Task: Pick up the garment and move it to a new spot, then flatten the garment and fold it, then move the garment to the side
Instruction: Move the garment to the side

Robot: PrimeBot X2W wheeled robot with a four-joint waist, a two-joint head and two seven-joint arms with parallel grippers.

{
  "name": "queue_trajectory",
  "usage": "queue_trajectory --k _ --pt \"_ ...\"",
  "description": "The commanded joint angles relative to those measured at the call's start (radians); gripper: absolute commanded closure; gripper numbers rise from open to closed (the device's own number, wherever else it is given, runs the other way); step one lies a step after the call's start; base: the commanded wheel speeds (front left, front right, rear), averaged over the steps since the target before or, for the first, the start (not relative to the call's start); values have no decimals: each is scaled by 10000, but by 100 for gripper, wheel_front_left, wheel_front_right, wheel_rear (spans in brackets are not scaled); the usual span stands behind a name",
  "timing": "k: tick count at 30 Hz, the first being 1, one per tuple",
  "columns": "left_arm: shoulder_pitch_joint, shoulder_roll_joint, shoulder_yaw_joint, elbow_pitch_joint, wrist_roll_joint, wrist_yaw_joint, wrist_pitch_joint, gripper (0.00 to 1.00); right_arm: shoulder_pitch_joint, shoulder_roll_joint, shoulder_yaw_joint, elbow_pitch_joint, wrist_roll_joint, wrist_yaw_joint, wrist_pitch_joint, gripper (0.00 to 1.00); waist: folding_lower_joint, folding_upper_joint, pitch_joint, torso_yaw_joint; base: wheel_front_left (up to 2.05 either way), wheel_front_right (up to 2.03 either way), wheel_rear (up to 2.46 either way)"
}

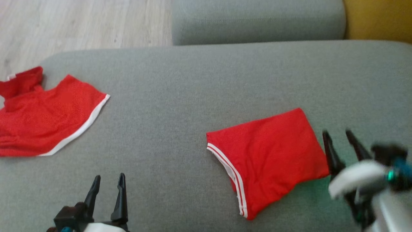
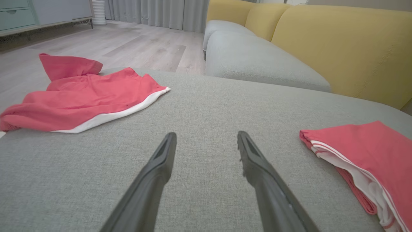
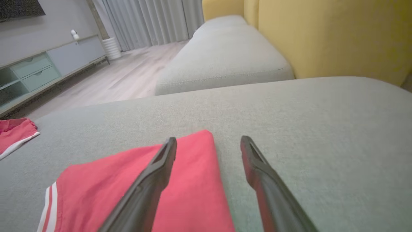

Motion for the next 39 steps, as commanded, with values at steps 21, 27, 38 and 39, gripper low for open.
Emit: queue_trajectory --k 21,27,38,39 --pt "-1377 -47 -160 -468 -216 192 -124 0 -3458 -696 -43 1710 1234 -7 4625 100 0 0 1581 347 0 0 0" --pt "-1885 -47 -292 -763 -74 103 -124 0 -4914 -1409 -1382 2336 49 -7 3534 100 0 0 2454 -577 0 0 0" --pt "-2710 -47 -402 -952 750 -432 -124 0 -7352 -3245 -4886 4228 -2985 -7 1323 100 0 0 4174 -1043 0 0 0" --pt "-2703 -47 -418 -953 786 -457 -124 0 -7500 -3331 -5166 4438 -3297 -7 1159 100 0 0 4229 -989 0 0 0"
